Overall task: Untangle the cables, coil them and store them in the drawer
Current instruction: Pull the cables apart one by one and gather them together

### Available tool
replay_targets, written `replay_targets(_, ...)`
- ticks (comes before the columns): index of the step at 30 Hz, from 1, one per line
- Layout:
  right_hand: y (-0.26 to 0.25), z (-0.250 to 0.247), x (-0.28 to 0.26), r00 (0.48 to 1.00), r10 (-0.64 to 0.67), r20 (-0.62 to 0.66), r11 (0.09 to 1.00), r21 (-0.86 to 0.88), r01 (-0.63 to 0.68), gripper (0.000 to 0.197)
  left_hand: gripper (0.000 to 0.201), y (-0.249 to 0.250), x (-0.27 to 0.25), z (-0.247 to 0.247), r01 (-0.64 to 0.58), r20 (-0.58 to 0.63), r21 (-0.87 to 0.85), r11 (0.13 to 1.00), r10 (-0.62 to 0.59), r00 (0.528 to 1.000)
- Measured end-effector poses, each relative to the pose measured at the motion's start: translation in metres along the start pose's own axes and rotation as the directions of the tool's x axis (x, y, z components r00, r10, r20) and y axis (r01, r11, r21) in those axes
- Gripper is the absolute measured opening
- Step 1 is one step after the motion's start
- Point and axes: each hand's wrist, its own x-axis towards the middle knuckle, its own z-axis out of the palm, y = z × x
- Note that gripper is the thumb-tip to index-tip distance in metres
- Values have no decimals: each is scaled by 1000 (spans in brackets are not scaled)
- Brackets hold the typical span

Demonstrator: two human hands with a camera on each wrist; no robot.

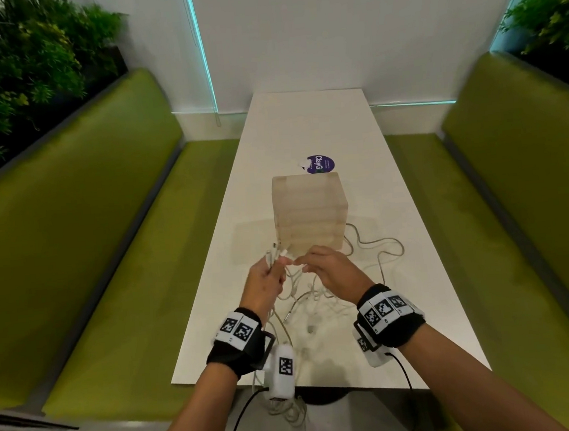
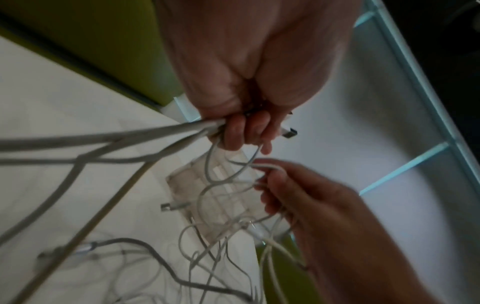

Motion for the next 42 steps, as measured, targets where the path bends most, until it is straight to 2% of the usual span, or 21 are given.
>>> replay_targets(2,-5,-1,4,999,31,-9,999,45,-31,18,25,2,-1,5,-37,65,113,993,30,997)
replay_targets(6,-11,-7,5,976,218,29,954,207,-219,18,26,5,-1,4,-109,167,315,943,58,984)
replay_targets(9,-15,-9,4,970,228,88,941,236,-242,17,18,11,-2,4,-168,217,482,860,69,974)
replay_targets(12,-11,-4,4,964,262,40,942,208,-264,19,14,14,0,1,-183,198,551,814,85,976)
replay_targets(14,-1,0,4,935,354,-15,929,117,-350,21,16,15,3,-6,-175,158,539,824,105,982)
replay_targets(16,14,2,1,902,431,11,902,-33,-431,23,18,16,6,-16,-159,106,497,853,122,987)
replay_targets(21,39,4,-14,862,499,91,854,-217,-472,25,23,12,13,-36,-91,14,323,942,91,996)
replay_targets(24,49,4,-19,843,533,71,829,-245,-504,22,22,10,13,-42,-87,-58,209,974,101,993)
replay_targets(26,47,0,-21,855,517,35,847,-169,-505,21,20,8,13,-44,-75,-118,156,985,94,989)
replay_targets(28,38,-5,-23,893,447,44,890,-116,-440,23,23,4,12,-41,-65,-131,183,981,90,987)
replay_targets(30,29,-5,-19,928,355,109,925,-185,-332,28,21,0,8,-31,-58,-65,293,955,80,995)
replay_targets(33,16,5,-8,934,269,233,904,-396,-162,33,18,-5,4,-4,-105,83,413,904,78,994)
replay_targets(36,3,9,-2,948,179,265,914,-402,-60,30,22,-5,4,13,-166,168,486,858,95,981)
replay_targets(40,-3,-3,1,929,211,304,967,-201,-154,23,26,-7,6,10,-204,211,515,833,108,972)
replay_targets(42,0,-4,4,914,247,323,965,-168,-202,22,27,-9,6,7,-207,245,528,824,85,966)
